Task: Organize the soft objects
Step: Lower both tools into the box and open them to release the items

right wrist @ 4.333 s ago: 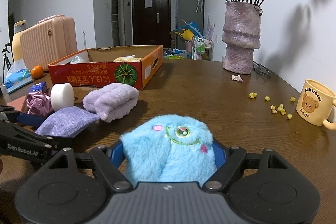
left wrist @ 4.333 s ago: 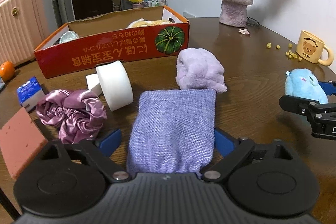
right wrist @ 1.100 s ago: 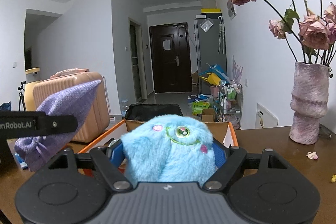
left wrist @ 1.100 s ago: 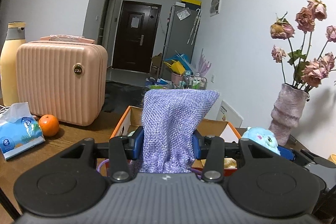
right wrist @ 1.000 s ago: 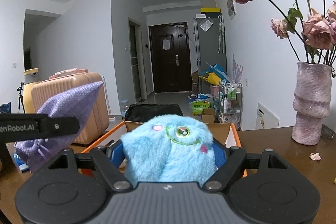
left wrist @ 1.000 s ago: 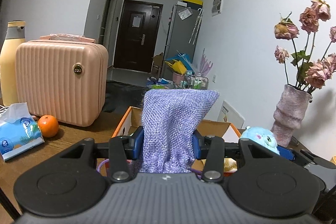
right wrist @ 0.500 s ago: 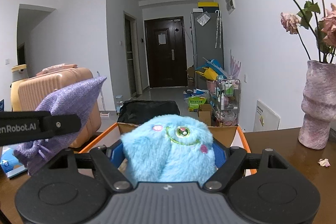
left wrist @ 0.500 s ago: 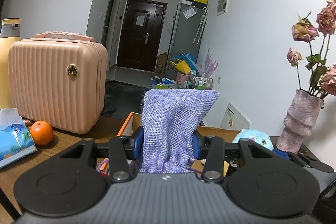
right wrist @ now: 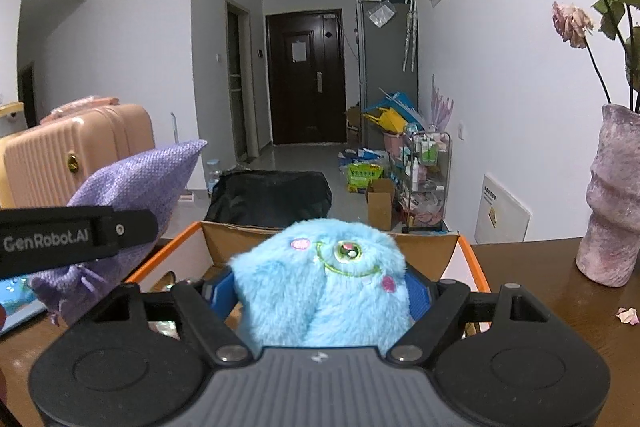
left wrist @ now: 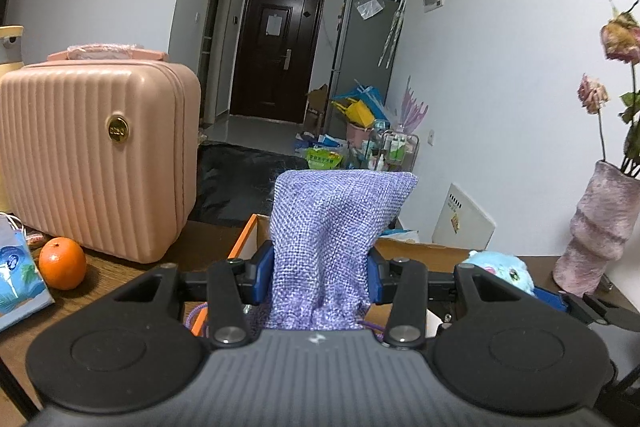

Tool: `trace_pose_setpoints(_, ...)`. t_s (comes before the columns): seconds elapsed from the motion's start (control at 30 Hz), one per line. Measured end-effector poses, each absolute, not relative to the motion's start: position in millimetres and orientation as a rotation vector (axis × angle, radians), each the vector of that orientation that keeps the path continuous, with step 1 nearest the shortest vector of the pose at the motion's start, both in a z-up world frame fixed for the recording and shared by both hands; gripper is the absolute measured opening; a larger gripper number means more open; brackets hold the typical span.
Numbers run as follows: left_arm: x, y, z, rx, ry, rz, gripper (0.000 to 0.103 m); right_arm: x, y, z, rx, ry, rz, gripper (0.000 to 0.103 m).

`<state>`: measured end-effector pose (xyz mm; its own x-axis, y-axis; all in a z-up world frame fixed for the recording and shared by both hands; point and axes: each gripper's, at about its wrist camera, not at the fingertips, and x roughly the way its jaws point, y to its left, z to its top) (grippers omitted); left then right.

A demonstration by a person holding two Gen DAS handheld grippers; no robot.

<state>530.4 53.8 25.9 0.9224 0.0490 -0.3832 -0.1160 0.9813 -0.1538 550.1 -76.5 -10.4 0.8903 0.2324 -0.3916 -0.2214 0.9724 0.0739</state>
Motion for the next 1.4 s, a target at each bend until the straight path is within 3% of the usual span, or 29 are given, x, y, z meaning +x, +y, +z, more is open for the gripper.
trace_pose_setpoints(0.97, 584.0, 48.7, -10.2, -0.124, 0.529, 0.111, 0.045, 592.3, -59.2, -39.6, -0.030, 0.505, 0.178, 0.080)
trace_pose_setpoints(1.17, 582.5, 47.4, -11.1, -0.113, 0.513, 0.113, 0.048, 591.3, -59.2, -39.7, -0.023, 0.508, 0.176, 0.084)
trace_pose_setpoints(1.23, 580.8, 47.3, -9.5, -0.114, 0.503, 0.112, 0.053, 591.9, -61.2, -39.0, -0.016, 0.507, 0.169, 0.092)
trace_pose_setpoints(1.3, 578.9, 47.5, -8.4, -0.113, 0.494, 0.119, 0.079, 591.7, -63.6, -38.6, -0.010, 0.506, 0.163, 0.103)
trace_pose_setpoints(1.37, 576.2, 49.8, -7.7, -0.131, 0.485, 0.123, 0.098, 591.1, -65.9, -38.7, -0.002, 0.506, 0.159, 0.103)
trace_pose_setpoints(1.4, 574.4, 51.4, -6.6, -0.139, 0.475, 0.135, 0.103, 591.1, -66.7, -38.6, 0.003, 0.507, 0.162, 0.103)
